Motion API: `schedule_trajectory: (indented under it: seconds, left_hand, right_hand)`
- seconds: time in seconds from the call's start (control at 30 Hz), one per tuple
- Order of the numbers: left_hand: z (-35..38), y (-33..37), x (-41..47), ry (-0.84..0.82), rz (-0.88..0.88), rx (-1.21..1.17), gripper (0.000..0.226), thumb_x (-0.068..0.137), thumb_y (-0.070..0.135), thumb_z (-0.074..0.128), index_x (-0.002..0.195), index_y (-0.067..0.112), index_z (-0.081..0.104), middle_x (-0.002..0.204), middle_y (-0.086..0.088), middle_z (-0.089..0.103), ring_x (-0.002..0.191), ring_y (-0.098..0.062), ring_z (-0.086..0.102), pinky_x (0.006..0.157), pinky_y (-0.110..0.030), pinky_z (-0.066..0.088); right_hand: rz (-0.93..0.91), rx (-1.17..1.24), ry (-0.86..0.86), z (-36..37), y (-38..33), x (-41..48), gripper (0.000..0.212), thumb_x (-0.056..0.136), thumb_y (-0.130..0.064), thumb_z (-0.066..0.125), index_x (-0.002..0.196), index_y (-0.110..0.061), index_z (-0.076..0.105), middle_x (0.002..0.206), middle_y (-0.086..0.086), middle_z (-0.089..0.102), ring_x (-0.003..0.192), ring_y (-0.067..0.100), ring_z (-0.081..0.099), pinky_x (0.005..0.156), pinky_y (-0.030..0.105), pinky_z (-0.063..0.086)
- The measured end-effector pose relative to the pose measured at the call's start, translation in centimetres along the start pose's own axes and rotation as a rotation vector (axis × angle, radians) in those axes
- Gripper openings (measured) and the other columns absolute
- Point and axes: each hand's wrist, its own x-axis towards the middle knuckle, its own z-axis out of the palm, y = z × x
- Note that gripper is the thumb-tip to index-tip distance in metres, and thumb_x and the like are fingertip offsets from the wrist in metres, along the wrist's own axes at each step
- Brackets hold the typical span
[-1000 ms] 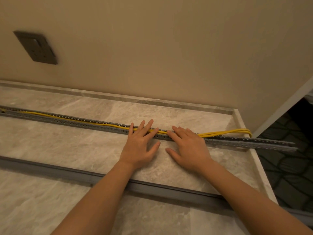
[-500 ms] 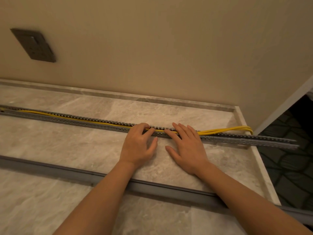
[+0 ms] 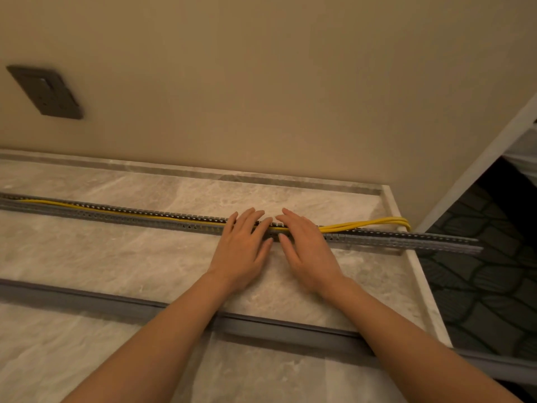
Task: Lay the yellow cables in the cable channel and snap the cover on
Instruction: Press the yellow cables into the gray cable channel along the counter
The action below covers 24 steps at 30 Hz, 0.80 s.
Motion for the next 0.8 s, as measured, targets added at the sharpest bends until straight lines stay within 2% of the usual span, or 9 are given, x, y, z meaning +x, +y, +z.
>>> schedule_trajectory:
  seconds: [0.07, 0.13, 0.23, 0.33, 0.43, 0.53, 0.67, 0.73, 0.8]
  left_hand:
    - [0.7, 1.9, 1.0, -0.012, -0.032, -0.071, 0.045, 0.099, 0.03, 0.036, 0.141, 0.015, 0.036, 0.148, -0.004, 0.035, 0.141, -0.02, 0.02, 0.117, -0.038, 0.008]
    - [1.3, 4.0, 2.1, -0.02, -0.042, -0.129, 0.049, 0.099, 0.032, 0.035, 0.145, 0.015, 0.028, 0.151, -0.004, 0.029, 0.143, -0.018, 0.015, 0.118, -0.038, 0.005]
    - [2.5, 7.1, 3.5, -0.039, -0.044, -0.171, 0.054, 0.099, 0.037, 0.033, 0.147, 0.016, 0.022, 0.154, -0.002, 0.023, 0.144, -0.015, 0.01, 0.117, -0.037, -0.001]
    - [3.7, 8.6, 3.8, -0.056, -0.069, -0.158, 0.053, 0.098, 0.043, 0.025, 0.147, 0.021, 0.023, 0.155, 0.002, 0.02, 0.144, -0.014, 0.006, 0.115, -0.039, -0.006]
    - [4.7, 9.1, 3.7, -0.059, -0.1, -0.102, 0.055, 0.097, 0.048, 0.014, 0.146, 0.025, 0.025, 0.155, 0.006, 0.022, 0.144, -0.011, 0.006, 0.113, -0.04, -0.011]
    - [5.2, 8.9, 3.4, -0.038, -0.112, -0.032, 0.058, 0.095, 0.051, 0.009, 0.146, 0.027, 0.026, 0.154, 0.008, 0.023, 0.143, -0.01, 0.009, 0.113, -0.038, -0.01]
    - [5.1, 9.1, 3.2, -0.033, -0.116, -0.032, 0.061, 0.094, 0.052, 0.008, 0.146, 0.026, 0.028, 0.154, 0.007, 0.025, 0.142, -0.01, 0.018, 0.114, -0.038, -0.005]
    - [5.1, 9.2, 3.3, -0.038, -0.124, -0.037, 0.061, 0.094, 0.052, 0.01, 0.145, 0.025, 0.03, 0.153, 0.006, 0.027, 0.141, -0.01, 0.022, 0.114, -0.037, -0.004]
    - [4.9, 9.3, 3.2, -0.046, -0.127, -0.043, 0.06, 0.094, 0.051, 0.012, 0.144, 0.024, 0.034, 0.15, 0.005, 0.032, 0.139, -0.011, 0.028, 0.114, -0.037, -0.001]
  right_hand:
    - [0.058, 0.16, 0.074, -1.4, 0.0, 0.6, 0.024, 0.097, -0.018, 0.045, 0.115, -0.015, 0.06, 0.114, 0.001, 0.064, 0.104, 0.012, 0.057, 0.094, 0.036, 0.047]
    - [0.094, 0.218, 0.129, -3.4, 0.5, 1.2, 0.023, 0.097, -0.018, 0.043, 0.1, -0.013, 0.066, 0.095, 0.001, 0.069, 0.087, 0.014, 0.062, 0.079, 0.04, 0.05]
    - [0.218, 0.338, 0.124, -7.3, 2.3, 2.0, 0.034, 0.099, -0.026, 0.039, 0.091, -0.012, 0.07, 0.086, 0.002, 0.071, 0.084, 0.013, 0.066, 0.083, 0.042, 0.052]
    - [0.348, 0.478, -0.012, -11.3, 4.7, 2.7, 0.053, 0.098, -0.046, 0.028, 0.09, -0.014, 0.071, 0.087, 0.005, 0.073, 0.083, 0.014, 0.069, 0.085, 0.036, 0.052]
    - [0.44, 0.466, -0.171, -15.7, 8.0, 3.0, 0.072, 0.082, -0.068, 0.012, 0.089, -0.023, 0.069, 0.09, -0.002, 0.072, 0.084, 0.01, 0.069, 0.081, 0.029, 0.049]
    - [0.609, 0.459, -0.333, -18.8, 11.7, 3.1, 0.088, 0.074, -0.075, 0.002, 0.093, -0.021, 0.069, 0.098, 0.0, 0.072, 0.096, 0.016, 0.067, 0.086, 0.033, 0.046]
    - [0.808, 0.543, -0.514, -21.3, 16.8, 2.6, 0.103, 0.06, -0.088, 0.006, 0.097, -0.02, 0.073, 0.107, 0.001, 0.072, 0.107, 0.016, 0.062, 0.095, 0.038, 0.039]
    - [0.876, 0.611, -0.608, -22.0, 19.5, 2.1, 0.108, 0.058, -0.092, 0.007, 0.106, -0.02, 0.071, 0.116, -0.001, 0.068, 0.115, 0.014, 0.057, 0.096, 0.037, 0.036]
    - [0.935, 0.725, -0.692, -22.0, 21.9, 1.5, 0.112, 0.057, -0.094, 0.008, 0.117, -0.019, 0.066, 0.126, -0.002, 0.062, 0.124, 0.013, 0.048, 0.103, 0.039, 0.028]
